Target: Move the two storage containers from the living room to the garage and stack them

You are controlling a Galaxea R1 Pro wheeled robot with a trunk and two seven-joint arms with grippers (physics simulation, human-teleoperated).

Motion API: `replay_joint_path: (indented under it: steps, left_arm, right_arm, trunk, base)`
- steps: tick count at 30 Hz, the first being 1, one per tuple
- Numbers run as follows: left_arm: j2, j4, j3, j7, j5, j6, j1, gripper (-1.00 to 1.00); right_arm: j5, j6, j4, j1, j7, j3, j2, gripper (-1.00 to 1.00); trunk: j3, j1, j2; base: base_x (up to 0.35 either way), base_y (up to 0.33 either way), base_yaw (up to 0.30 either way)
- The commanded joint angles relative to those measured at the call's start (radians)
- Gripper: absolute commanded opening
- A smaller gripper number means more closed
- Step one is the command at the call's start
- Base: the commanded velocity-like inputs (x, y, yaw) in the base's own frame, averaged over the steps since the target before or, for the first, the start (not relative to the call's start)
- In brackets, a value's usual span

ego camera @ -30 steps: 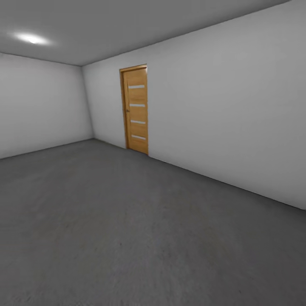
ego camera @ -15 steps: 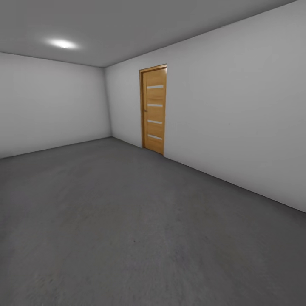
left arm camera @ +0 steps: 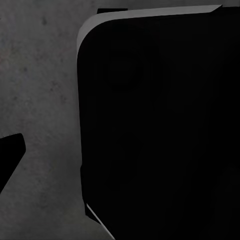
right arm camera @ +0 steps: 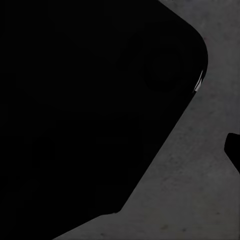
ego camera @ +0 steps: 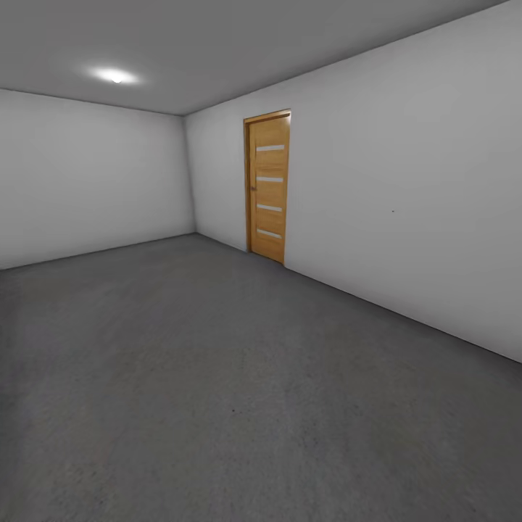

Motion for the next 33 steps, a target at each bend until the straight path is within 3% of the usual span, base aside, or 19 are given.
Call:
replay_joint_path:
  steps: [1, 15, 33]
  left_arm:
    - [0.0, 0.0, 0.0, 0.0, 0.0, -0.002, 0.0, 1.0]
    - [-0.001, 0.001, 0.001, -0.001, 0.006, -0.001, 0.0, 1.0]
    - [0.002, 0.001, 0.006, -0.002, 0.014, 0.0, 0.0, 1.0]
  right_arm:
    - [-0.001, -0.003, 0.0, 0.0, 0.0, 0.002, 0.0, 1.0]
    - [-0.001, -0.003, 0.0, 0.0, 0.0, 0.002, 0.0, 1.0]
    - [-0.002, -0.003, 0.0, 0.0, 0.0, 0.002, -0.002, 1.0]
  trunk:
    - [-0.001, 0.0, 0.0]
    - [-0.001, 0.0, 0.0]
    - [-0.001, 0.0, 0.0]
  base:
    - [0.0, 0.0, 0.0]
    - [0.015, 0.0, 0.0]
    - [0.302, 0.0, 0.0]
